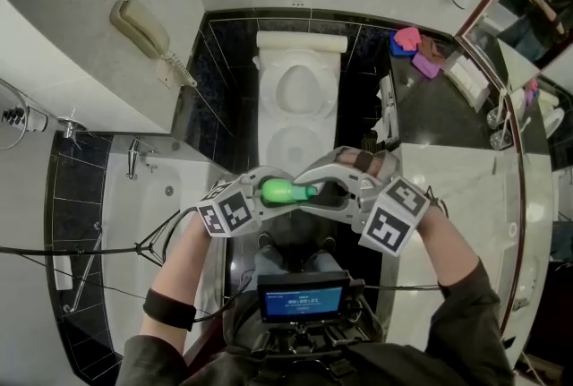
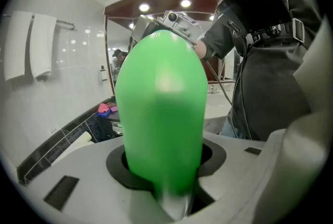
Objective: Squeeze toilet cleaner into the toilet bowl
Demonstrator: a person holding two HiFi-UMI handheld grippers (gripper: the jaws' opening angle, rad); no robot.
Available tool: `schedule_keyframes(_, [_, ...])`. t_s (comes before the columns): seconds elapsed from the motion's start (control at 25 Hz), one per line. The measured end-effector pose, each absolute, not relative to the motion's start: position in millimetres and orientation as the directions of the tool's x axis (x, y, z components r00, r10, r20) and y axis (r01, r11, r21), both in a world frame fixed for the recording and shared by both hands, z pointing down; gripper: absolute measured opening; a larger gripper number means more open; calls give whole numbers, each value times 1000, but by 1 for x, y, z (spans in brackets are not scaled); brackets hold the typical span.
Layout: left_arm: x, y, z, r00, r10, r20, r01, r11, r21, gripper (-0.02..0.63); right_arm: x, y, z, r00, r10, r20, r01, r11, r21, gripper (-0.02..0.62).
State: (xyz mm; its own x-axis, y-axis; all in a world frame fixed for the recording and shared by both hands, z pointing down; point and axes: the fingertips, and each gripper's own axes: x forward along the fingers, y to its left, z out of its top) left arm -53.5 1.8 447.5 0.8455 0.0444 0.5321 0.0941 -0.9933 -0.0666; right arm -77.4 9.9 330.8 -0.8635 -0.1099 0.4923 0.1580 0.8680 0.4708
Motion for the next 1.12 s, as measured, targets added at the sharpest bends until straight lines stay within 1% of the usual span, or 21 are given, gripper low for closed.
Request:
schedule_keyframes(0.08, [-53, 4, 448, 846, 55, 531, 101, -993, -58, 181, -76, 13, 335, -850, -135, 509, 208, 801, 561, 149])
schedule_keyframes(0.24, [-55, 5, 451, 842, 65, 536, 111, -992, -53, 181, -77, 14, 340, -823, -194, 533, 261, 704, 660, 150])
schedule_keyframes(0.36, [-56, 3, 450, 847, 57, 529, 100, -994, -52, 181, -80, 10, 339, -825, -243, 510, 240, 667, 705, 156])
schedule_keyframes(0.4, [-56, 1, 449, 850, 53, 524, 93, -994, -50, 181, -80, 9, 338, -830, -256, 495, 217, 670, 710, 169])
schedule_keyframes(0.52, [-54, 0, 444, 858, 50, 511, 90, -994, -54, 181, -78, 3, 335, -838, -279, 469, 168, 685, 708, 236])
schedule_keyframes(0.64, [-53, -2, 443, 860, 45, 508, 89, -994, -63, 181, -77, 1, 332, -856, -266, 443, 115, 737, 666, 298])
schedule_keyframes(0.68, [-54, -3, 445, 860, 38, 509, 81, -995, -62, 181, -76, 1, 328, -873, -246, 421, 77, 784, 616, 298])
schedule_keyframes(0.76, [-55, -6, 445, 862, 19, 507, 65, -995, -71, 181, -76, -5, 314, -912, -201, 358, -23, 896, 442, 298])
schedule_keyframes(0.84, [-55, -10, 444, 864, -7, 503, 45, -995, -92, 181, -76, -17, 303, -936, -183, 302, -131, 974, 184, 293])
schedule_keyframes(0.88, [-56, -13, 444, 865, -22, 502, 36, -994, -104, 181, -74, -23, 304, -939, -177, 295, -175, 984, 36, 293])
schedule_keyframes(0.92, [-56, -15, 443, 864, -34, 502, 28, -993, -115, 181, -72, -27, 310, -941, -163, 297, -201, 974, -103, 284])
schedule_keyframes(1.0, [-56, -18, 443, 863, -48, 503, 19, -992, -127, 181, -71, -30, 320, -954, -108, 279, -204, 916, -344, 281])
schedule_keyframes(1.04, [-57, -19, 443, 862, -51, 504, 17, -992, -129, 181, -72, -30, 320, -963, -82, 256, -192, 878, -438, 279])
schedule_keyframes(1.12, [-57, -19, 443, 862, -54, 504, 14, -991, -131, 181, -73, -28, 320, -971, -50, 236, -174, 822, -543, 239])
